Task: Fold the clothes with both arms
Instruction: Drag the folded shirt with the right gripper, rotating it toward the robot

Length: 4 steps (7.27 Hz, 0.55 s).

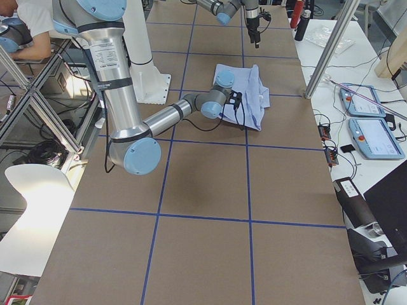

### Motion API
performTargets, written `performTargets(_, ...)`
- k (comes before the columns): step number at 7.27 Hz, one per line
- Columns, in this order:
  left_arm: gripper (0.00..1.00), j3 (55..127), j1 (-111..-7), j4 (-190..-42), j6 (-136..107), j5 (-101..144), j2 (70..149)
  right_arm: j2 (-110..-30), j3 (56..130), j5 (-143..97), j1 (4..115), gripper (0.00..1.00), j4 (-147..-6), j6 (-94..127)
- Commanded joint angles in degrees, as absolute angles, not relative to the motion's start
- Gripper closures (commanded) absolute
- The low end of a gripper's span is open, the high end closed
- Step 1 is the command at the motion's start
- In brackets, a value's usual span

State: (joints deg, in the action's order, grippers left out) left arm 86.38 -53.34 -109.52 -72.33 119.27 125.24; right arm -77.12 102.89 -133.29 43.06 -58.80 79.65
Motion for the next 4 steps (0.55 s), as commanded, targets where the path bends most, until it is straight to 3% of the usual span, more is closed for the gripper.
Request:
performTargets(1,0.0,86.4,-53.3,-109.5,-72.4,119.2,125.2,-86.5,111.0,-134.0,38.9,1.0,-54.7,79.7)
performTargets(3,0.0,87.0,-53.3,-109.4,-73.0,119.2,125.1,-96.0,117.7,-134.1,32.9,1.0,-53.4,80.3)
performTargets(4,0.0,87.4,-53.3,-109.5,-74.6,119.3,124.9,-97.1,118.4,-135.5,30.6,1.0,-53.4,80.3)
